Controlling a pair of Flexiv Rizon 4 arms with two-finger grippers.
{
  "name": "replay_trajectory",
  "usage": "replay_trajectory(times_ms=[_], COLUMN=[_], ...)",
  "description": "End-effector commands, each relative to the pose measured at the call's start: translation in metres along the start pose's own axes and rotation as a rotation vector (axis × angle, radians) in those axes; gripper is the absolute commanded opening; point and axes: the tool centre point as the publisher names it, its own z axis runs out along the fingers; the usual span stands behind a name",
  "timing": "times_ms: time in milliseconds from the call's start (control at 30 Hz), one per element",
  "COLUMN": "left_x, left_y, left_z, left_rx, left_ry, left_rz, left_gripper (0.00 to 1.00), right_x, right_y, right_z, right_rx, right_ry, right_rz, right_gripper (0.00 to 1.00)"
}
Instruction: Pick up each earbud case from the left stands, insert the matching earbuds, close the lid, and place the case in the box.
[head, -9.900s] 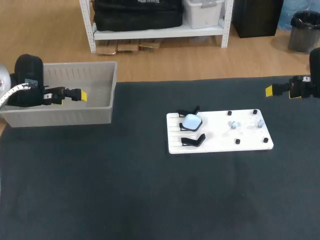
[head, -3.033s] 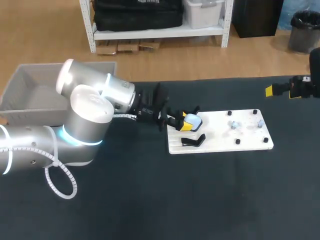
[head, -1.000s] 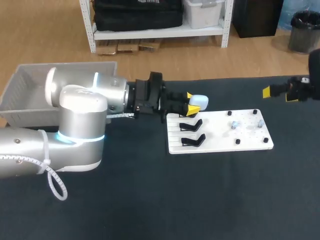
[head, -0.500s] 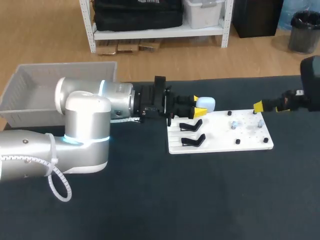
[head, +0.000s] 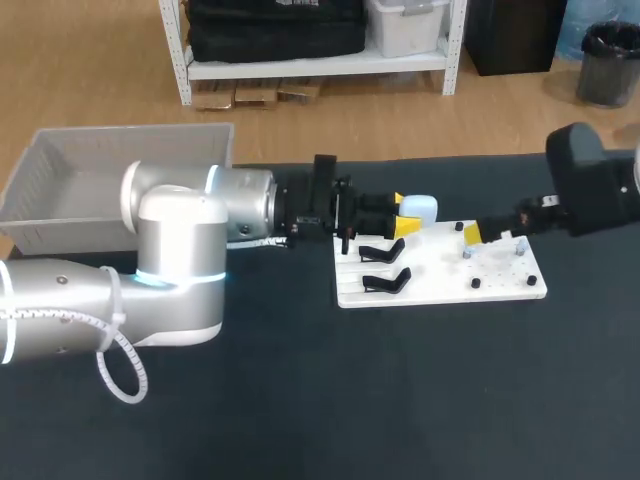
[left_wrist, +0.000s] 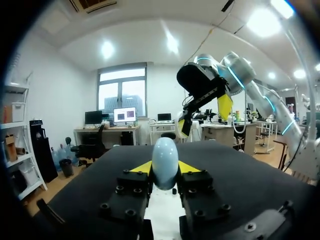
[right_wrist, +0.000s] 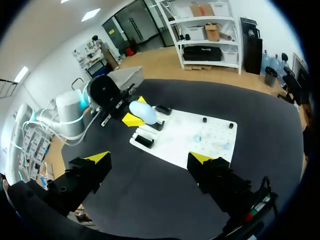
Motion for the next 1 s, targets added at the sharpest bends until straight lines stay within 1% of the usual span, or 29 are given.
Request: replay_trajectory(times_ms=[33,333,533,733,1000], left_x=[0.006,0.006,0.006,0.006,0.006], left_y=[-0.003,-0.006,-0.006,-0.006,-0.006], left_z=[0.001,-0.001,-0.001,-0.001,-0.001], left_rx=[-0.015,-0.017,-0.017,-0.017,-0.017], left_ry=[-0.023,-0.032,-0.032,-0.032,-0.032], left_rz=[0.009,0.014,0.014,0.014,0.014], left_gripper=[0.00,0.00,0.00,0.00,0.00], right_x=[-0.004,-0.009,-0.009,-0.010,-0.017], right_y=[0.009,0.016,0.015,0.013,0.005], right_z=[0.007,0.017,0.028,0.045,0.058], right_rx=[0.009,-0.008,-0.003,0.009,0.026], right_ry=[0.018,0.046,0.072,0.096,0.091], right_rz=[0.010,0.041,0.050,0.048,0.063], right_gripper=[1.00,1.00,1.00,1.00,1.00])
